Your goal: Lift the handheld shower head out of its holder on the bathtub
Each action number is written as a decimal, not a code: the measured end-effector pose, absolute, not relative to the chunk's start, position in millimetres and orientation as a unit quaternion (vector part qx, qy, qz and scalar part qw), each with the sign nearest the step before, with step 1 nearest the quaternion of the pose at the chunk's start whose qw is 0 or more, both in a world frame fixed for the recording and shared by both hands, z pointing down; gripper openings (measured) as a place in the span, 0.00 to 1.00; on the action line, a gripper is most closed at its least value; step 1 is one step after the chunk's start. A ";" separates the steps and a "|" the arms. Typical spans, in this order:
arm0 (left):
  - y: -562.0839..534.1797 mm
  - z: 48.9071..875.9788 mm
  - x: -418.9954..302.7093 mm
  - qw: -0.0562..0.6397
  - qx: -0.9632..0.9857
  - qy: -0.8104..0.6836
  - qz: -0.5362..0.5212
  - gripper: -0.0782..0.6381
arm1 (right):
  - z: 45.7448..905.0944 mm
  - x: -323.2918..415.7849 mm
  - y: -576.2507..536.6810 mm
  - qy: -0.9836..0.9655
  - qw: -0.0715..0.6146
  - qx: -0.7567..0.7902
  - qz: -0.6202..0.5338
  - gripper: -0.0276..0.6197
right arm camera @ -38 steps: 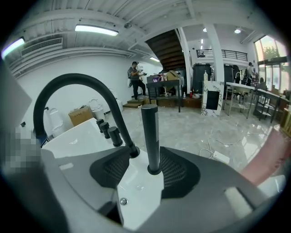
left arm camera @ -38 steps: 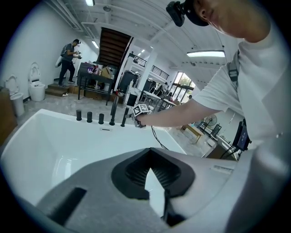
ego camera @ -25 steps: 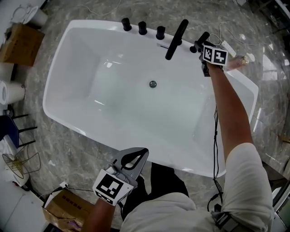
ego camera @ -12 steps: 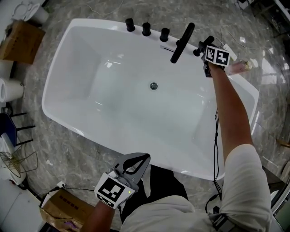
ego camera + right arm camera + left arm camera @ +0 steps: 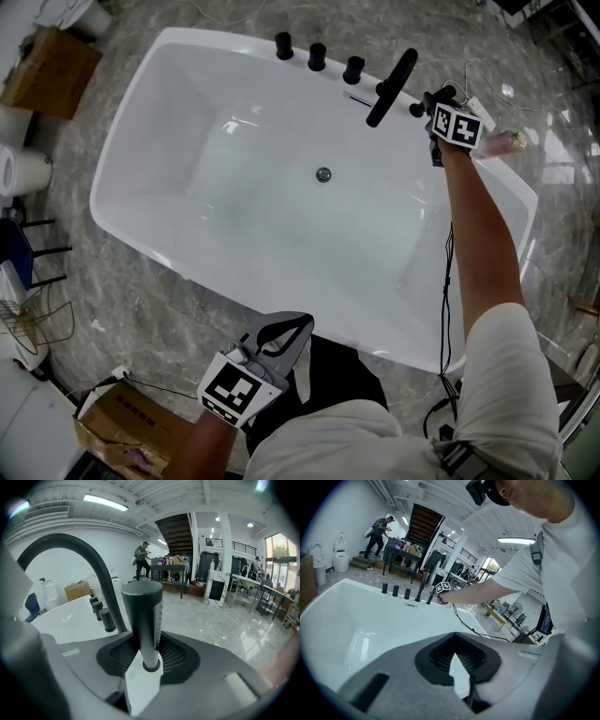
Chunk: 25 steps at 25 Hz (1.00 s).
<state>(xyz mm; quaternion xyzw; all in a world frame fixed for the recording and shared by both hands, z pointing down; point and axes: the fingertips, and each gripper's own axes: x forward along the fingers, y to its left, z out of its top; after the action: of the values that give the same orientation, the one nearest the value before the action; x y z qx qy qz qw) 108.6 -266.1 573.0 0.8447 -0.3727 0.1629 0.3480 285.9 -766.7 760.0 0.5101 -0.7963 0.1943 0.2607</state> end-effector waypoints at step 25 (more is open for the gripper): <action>-226.9 517.5 129.8 0.319 0.868 -0.347 0.157 0.12 | 658.6 286.4 -713.2 -0.819 0.232 0.508 0.130 0.27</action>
<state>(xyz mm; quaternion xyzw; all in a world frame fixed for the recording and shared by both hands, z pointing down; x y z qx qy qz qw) 129.8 -226.9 517.5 0.8678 -0.3470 0.1571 0.3193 286.4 -713.2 658.6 0.5082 -0.8192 0.1298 0.2319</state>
